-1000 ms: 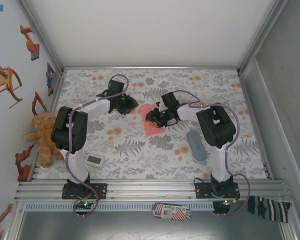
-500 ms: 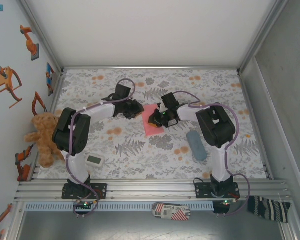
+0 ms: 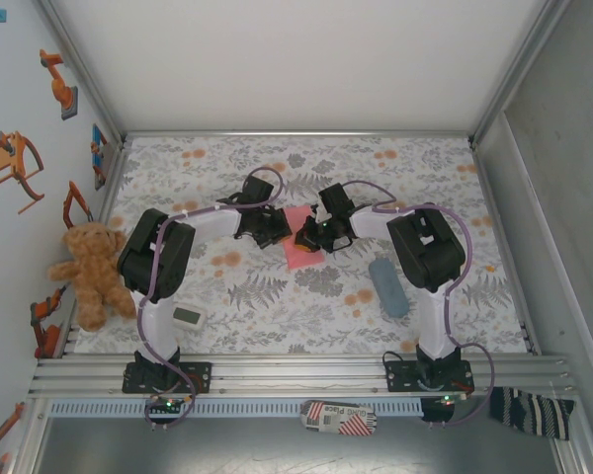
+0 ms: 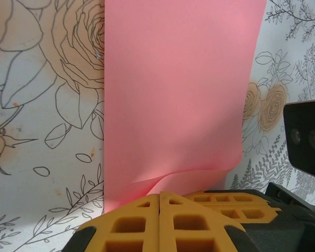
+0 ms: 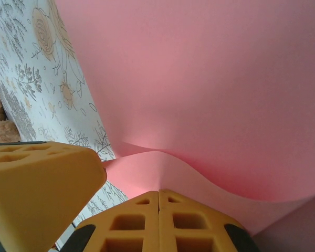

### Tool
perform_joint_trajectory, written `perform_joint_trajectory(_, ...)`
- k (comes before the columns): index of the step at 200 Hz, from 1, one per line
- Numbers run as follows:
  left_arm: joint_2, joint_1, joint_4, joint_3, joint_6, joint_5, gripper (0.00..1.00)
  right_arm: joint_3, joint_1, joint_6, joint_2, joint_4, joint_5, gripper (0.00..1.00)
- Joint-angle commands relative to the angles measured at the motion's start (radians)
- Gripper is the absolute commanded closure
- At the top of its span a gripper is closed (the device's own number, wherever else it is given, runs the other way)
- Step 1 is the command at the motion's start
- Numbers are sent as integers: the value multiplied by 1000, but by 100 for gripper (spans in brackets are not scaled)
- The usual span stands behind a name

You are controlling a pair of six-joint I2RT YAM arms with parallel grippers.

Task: Fold a paper plane with a square sheet of paper (pick it up from the middle)
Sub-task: Fold the triangle a second time at the center of the table.

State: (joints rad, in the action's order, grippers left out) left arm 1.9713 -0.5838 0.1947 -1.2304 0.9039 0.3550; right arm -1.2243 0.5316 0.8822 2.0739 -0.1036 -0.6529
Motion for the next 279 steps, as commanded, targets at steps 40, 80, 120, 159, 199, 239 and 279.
perform_joint_trajectory(40, 28, -7, 49, -37, -52, 23, 97, -8, -1, -10, 32, -64, 28, 100)
perform_joint_trajectory(80, 37, -8, 113, -56, -76, -12, 97, -11, -1, -10, 34, -66, 29, 100)
perform_joint_trajectory(120, 55, -8, 154, -75, -88, -45, 97, -11, -1, -13, 32, -68, 28, 100)
perform_joint_trajectory(159, 72, -8, 188, -89, -103, -65, 98, -15, -1, -15, 22, -66, 19, 100)
perform_joint_trajectory(199, 83, -8, 215, -86, -129, -94, 98, -36, -15, -32, -44, -58, -6, 100)
perform_joint_trajectory(239, 95, -5, 219, -80, -152, -109, 99, -30, -46, -127, -75, -69, -2, 100)
perform_joint_trajectory(279, 102, -2, 218, -82, -165, -109, 99, -45, -47, -165, -21, -71, -40, 100)
